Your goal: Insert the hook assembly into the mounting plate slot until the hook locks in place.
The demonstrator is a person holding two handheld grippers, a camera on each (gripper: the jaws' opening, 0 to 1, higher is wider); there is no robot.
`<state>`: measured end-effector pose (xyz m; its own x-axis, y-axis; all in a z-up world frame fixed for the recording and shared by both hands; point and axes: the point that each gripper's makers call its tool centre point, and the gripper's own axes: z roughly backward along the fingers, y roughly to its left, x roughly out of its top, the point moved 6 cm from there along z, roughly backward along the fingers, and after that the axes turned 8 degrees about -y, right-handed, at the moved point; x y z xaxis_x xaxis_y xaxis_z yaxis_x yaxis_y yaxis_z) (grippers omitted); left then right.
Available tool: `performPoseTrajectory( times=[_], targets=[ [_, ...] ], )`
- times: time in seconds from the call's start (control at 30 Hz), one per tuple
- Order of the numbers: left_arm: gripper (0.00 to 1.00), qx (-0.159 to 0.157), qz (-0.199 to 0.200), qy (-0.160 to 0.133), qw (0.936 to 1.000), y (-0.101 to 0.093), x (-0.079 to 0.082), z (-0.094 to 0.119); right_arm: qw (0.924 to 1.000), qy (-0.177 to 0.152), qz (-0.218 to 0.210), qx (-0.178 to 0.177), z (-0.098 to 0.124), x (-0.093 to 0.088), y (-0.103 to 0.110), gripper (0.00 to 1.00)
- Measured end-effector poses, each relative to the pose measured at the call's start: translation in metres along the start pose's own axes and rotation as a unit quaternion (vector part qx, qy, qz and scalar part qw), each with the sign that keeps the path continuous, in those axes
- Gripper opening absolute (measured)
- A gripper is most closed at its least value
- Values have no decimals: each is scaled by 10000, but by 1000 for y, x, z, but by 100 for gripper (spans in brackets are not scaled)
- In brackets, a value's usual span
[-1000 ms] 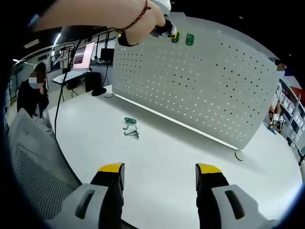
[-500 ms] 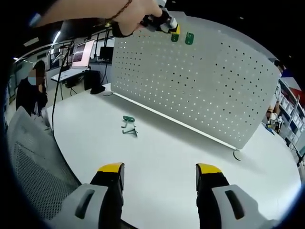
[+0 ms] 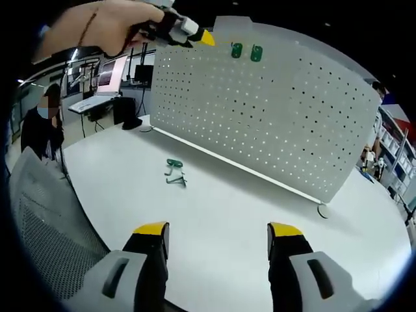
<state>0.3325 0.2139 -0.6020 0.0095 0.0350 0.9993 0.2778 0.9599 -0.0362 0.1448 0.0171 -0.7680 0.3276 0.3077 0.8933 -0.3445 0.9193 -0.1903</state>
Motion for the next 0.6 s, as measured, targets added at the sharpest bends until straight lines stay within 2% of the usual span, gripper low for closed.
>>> performPoseTrajectory(
  times=[0.1, 0.17, 0.4, 0.53, 0.6],
  targets=[
    [49, -134, -37, 200, 9997, 1, -7, 7, 10000, 10, 1, 11, 0, 0, 0, 58],
    [55, -313, -380, 653, 9967, 1, -16, 11, 10000, 33, -3, 30, 0, -1, 1, 58],
    [60, -502, -94, 812, 9954, 2, -24, 31, 10000, 45, -11, 3, 0, -1, 0, 58],
    [65, -620, 307, 857, 9939, -1, -33, 40, 10000, 58, -7, 27, 0, -1, 1, 58],
    [65, -647, 282, 1100, 9914, -2, -44, 47, 10000, 30, -68, 40, 1, 0, 0, 57]
  ],
)
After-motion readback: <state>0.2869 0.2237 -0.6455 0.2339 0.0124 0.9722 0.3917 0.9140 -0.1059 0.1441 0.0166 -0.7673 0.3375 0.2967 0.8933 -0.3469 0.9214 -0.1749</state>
